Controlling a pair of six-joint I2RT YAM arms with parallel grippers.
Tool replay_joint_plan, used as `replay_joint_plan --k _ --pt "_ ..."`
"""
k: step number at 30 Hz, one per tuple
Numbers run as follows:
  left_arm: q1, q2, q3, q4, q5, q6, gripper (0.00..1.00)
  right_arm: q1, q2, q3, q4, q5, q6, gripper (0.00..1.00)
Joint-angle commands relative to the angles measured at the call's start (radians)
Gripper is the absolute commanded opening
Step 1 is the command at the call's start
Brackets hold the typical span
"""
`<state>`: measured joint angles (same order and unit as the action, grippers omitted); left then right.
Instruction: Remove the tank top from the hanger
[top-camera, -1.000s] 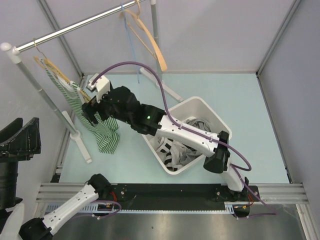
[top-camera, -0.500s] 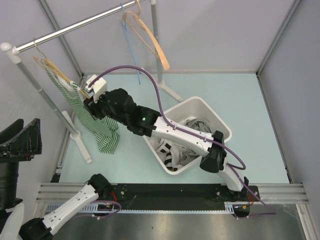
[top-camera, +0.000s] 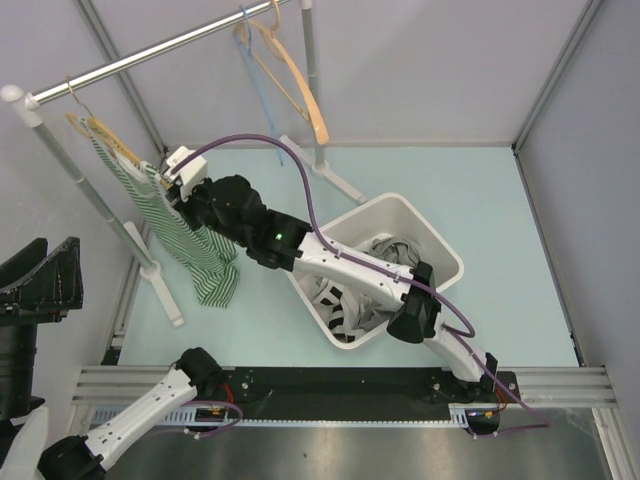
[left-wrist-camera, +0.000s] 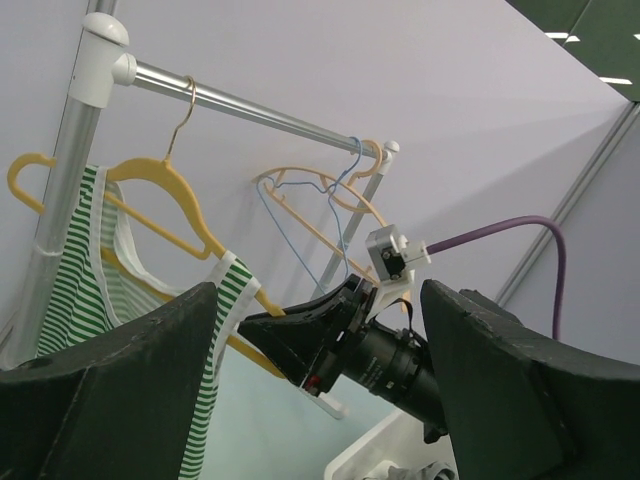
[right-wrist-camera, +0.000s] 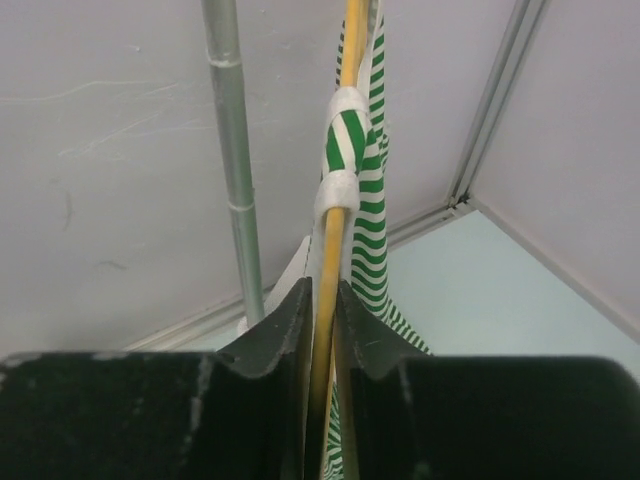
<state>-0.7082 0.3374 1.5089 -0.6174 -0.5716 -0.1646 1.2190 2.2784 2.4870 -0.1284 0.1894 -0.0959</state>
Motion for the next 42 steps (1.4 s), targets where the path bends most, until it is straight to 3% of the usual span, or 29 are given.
replay_joint_plan --k 1,2,10,17,22,30,36,42 --pt "0.003 0.017 0.024 -0.010 0.012 -0.012 0.87 -0.009 0.030 0.078 0.047 -0.001 -0.031 0.10" --pt "0.004 0.017 0.025 -0.013 0.013 -0.015 0.87 -0.009 0.030 0.084 0.044 0.010 -0.033 0.00" --pt "0.004 0.026 0.022 -0.012 0.018 -0.032 0.87 0.016 -0.058 0.078 0.081 0.093 -0.113 0.00" --pt "0.004 0.034 0.008 0.001 0.027 -0.039 0.87 0.027 -0.161 0.015 0.180 0.254 -0.162 0.00" --pt "0.004 0.038 0.005 0.001 0.030 -0.047 0.87 0.027 -0.226 -0.076 0.297 0.260 -0.202 0.00" --pt "0.004 0.037 0.014 -0.002 0.029 -0.046 0.87 0.039 -0.293 -0.132 0.323 0.271 -0.214 0.00" --pt "0.003 0.067 0.010 -0.002 0.050 -0.047 0.88 0.068 -0.419 -0.351 0.378 0.275 -0.208 0.00" --pt "0.004 0.205 0.077 -0.111 0.015 -0.140 0.92 0.073 -0.608 -0.635 0.443 0.265 -0.169 0.00"
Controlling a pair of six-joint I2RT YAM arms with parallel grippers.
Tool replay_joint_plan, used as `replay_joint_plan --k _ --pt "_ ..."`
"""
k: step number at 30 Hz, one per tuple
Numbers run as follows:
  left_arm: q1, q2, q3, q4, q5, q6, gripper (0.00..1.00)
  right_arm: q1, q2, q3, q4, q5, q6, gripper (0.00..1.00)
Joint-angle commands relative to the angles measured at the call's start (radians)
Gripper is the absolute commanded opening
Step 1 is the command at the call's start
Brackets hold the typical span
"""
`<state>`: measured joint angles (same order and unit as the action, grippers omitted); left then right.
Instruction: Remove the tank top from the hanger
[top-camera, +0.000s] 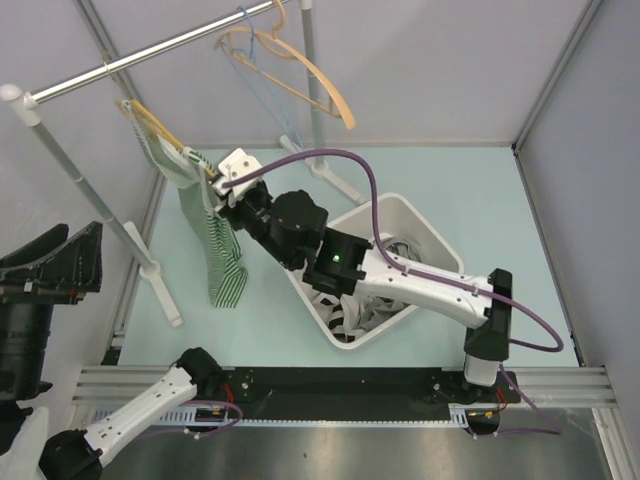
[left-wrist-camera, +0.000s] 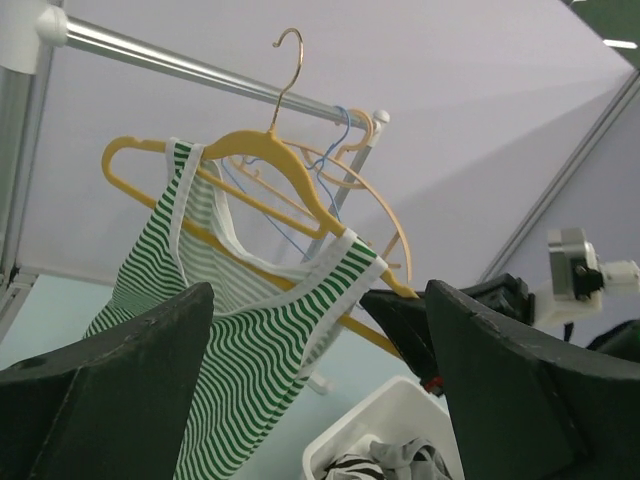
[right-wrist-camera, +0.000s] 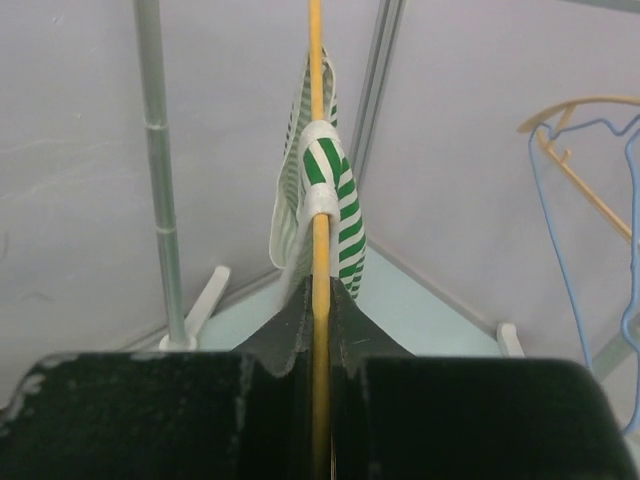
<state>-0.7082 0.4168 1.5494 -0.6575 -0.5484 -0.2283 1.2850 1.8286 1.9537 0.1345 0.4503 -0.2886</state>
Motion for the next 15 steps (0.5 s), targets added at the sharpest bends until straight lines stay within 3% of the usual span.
replay_joint_plan --k 1,8,15 --pt "0.003 0.169 0.043 -0.089 -0.007 -0.098 0.92 0.007 -0.204 -0.136 0.191 -0.007 0.032 0.00" --pt "0.004 0.365 0.133 -0.128 0.090 -0.279 0.94 -0.007 -0.392 -0.370 0.217 -0.056 0.098 0.00" --pt "0.003 0.431 0.126 -0.022 0.146 -0.509 0.93 -0.061 -0.541 -0.519 0.165 -0.139 0.233 0.00"
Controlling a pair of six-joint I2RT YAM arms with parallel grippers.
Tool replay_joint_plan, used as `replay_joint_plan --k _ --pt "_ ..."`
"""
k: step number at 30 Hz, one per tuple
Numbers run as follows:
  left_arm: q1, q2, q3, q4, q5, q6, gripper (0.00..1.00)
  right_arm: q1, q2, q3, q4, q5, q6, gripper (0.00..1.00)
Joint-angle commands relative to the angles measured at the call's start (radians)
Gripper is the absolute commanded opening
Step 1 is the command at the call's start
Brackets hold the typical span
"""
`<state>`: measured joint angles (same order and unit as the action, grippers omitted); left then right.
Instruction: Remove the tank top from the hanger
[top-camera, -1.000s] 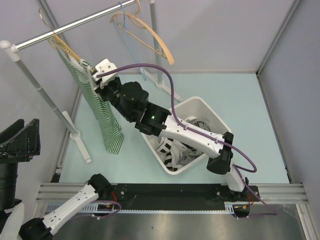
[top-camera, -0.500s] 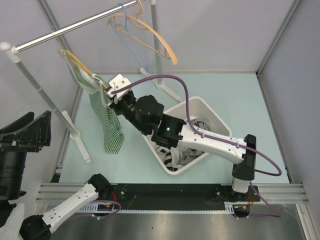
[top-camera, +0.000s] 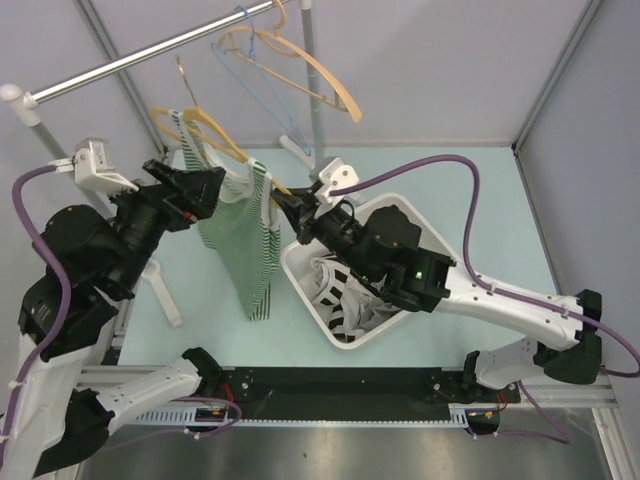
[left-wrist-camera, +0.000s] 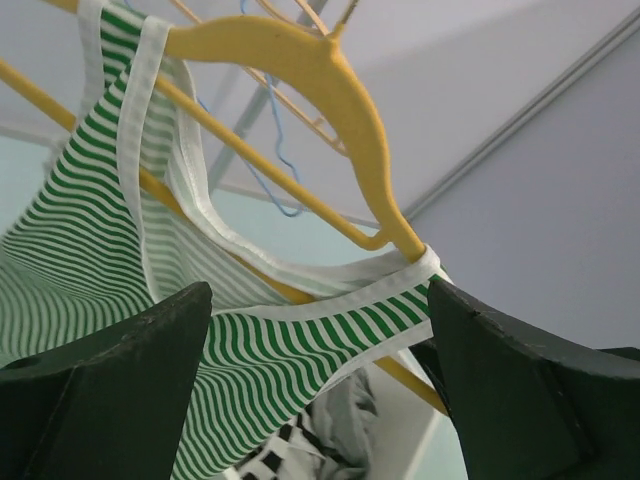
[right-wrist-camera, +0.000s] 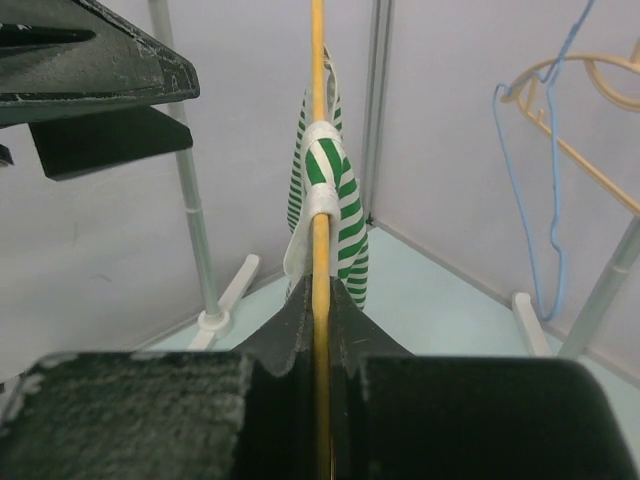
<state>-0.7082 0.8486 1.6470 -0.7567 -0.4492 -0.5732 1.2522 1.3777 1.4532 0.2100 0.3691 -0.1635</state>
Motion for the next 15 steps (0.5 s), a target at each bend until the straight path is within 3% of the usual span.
replay_joint_plan --k 1,8,15 --pt "0.004 -0.002 0.013 0.091 0.049 -0.183 0.93 -0.033 -0.103 -0.045 0.089 -0.061 0.114 0.00" --pt "0.004 -0.034 -0.090 0.224 0.064 -0.318 0.89 -0.036 -0.173 -0.122 0.075 -0.079 0.139 0.00" --pt "0.004 0.015 -0.085 0.269 0.127 -0.335 0.84 -0.034 -0.207 -0.163 0.081 -0.122 0.147 0.00"
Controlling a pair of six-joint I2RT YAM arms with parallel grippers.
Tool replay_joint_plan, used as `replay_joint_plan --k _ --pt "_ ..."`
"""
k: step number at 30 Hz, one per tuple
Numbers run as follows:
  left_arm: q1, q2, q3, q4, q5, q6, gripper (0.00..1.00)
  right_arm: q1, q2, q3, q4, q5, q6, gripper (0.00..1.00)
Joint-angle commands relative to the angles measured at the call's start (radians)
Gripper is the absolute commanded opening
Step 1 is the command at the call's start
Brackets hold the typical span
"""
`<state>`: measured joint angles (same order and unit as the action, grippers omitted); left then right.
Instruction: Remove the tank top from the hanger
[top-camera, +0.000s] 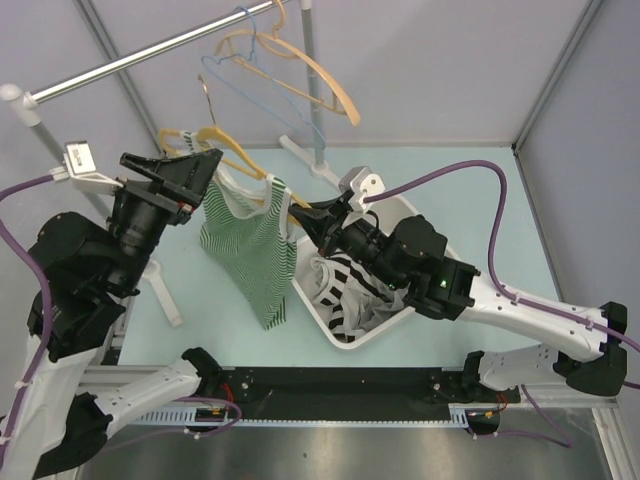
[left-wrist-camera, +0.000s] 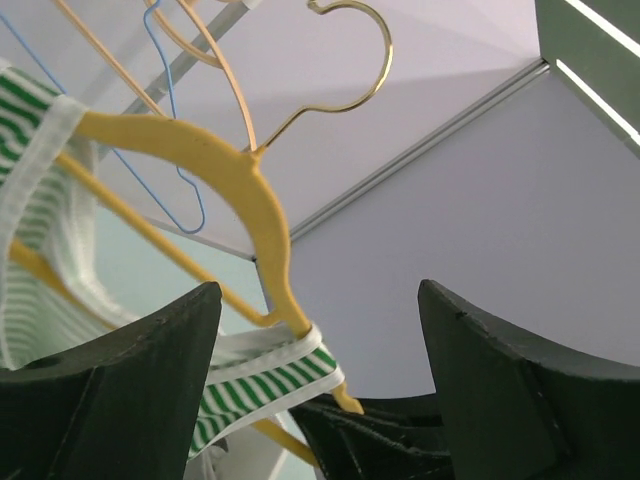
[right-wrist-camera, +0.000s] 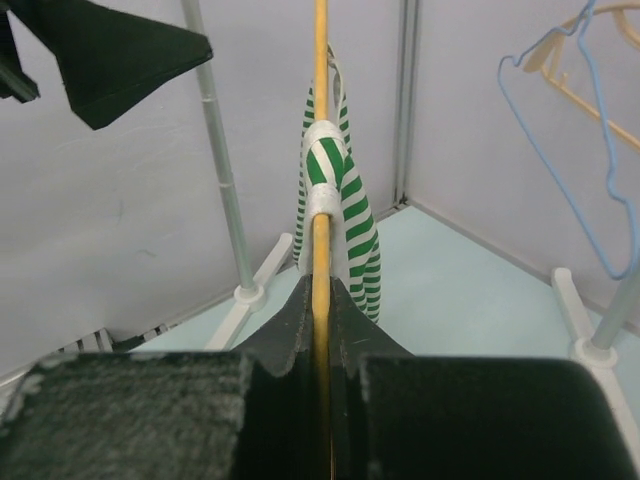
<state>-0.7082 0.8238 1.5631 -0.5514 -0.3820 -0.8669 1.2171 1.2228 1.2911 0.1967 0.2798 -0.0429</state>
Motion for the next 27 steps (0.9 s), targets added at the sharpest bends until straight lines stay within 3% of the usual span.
replay_joint_plan --k 1,14,17,20,27 --pt "0.004 0.047 -0.003 0.064 0.063 -0.044 0.83 0.001 -0.052 -0.003 0.095 -0.034 0.028 0.00" --pt "0.007 0.094 -0.028 0.087 0.017 -0.035 0.78 0.059 -0.082 -0.047 0.139 -0.071 0.008 0.00" --pt "0.010 0.097 -0.037 0.119 0.029 -0.006 0.62 0.070 -0.085 -0.053 0.139 -0.076 0.002 0.00" --pt "0.010 0.097 -0.041 0.130 0.029 0.029 0.39 0.070 -0.095 -0.068 0.136 -0.080 0.001 0.00" --pt "0.012 0.043 -0.139 0.237 0.022 0.115 0.00 0.048 -0.111 -0.073 0.086 -0.083 0.020 0.00"
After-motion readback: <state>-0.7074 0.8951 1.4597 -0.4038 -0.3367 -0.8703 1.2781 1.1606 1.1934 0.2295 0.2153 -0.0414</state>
